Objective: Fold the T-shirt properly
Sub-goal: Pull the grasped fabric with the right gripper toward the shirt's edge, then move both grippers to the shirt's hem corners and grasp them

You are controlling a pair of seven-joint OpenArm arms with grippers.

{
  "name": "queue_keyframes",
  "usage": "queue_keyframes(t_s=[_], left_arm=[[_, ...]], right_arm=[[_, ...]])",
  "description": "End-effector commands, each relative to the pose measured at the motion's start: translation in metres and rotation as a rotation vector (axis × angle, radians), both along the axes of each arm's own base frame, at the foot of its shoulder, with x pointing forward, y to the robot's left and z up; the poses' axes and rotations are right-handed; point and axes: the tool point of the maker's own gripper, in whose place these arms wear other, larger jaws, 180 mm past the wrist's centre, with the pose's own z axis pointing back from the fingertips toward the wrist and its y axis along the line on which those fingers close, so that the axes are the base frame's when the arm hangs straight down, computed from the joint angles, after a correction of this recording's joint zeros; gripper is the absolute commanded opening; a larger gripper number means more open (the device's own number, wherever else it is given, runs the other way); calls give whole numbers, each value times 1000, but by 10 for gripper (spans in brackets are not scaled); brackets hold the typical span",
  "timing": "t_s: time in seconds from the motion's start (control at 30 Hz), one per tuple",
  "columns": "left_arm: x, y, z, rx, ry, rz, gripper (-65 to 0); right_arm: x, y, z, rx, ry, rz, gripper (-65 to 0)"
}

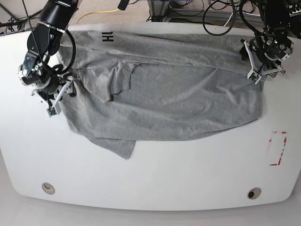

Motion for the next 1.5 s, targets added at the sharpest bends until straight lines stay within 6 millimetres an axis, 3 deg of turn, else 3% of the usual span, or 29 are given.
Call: queue_keyframes(t_s=[0.0, 0.23, 0.4, 0.57, 0.77, 0.97, 1.13, 1.2, 1.33, 1.47], left_arm=[[15, -9, 20, -14, -81, -20, -243], [44, -4, 56, -62, -224, 30, -243], [45, 3, 60, -61, -244, 60, -243], [44, 10, 62, -55, -252, 85, -243], [44, 11, 62, -55, -251, 87, -243], [57, 12, 72, -57, -292, 90, -243], [80, 15, 93, -76, -384, 129, -233], [96, 24, 107, -108, -459, 232, -194], [120, 37, 106, -169, -481, 390, -85], [140, 46, 99, -228, -477, 488, -75]], right_arm=[[28, -9, 11, 20, -45, -19, -255], [93, -17, 30, 118, -93, -51, -250], [126, -31, 38, 197, -145, -87, -250], [151, -23, 26, 261, -145, -64, -250], [154, -14, 3, 330, -131, -88, -254], [154, 10, -7, 375, -117, -74, -385], [148, 17, -17, 385, -97, -71, -445], [147, 22, -19, 392, -93, -68, -474], [148, 27, -20, 400, -92, -63, -575], [146, 27, -22, 399, -84, -64, -607]])
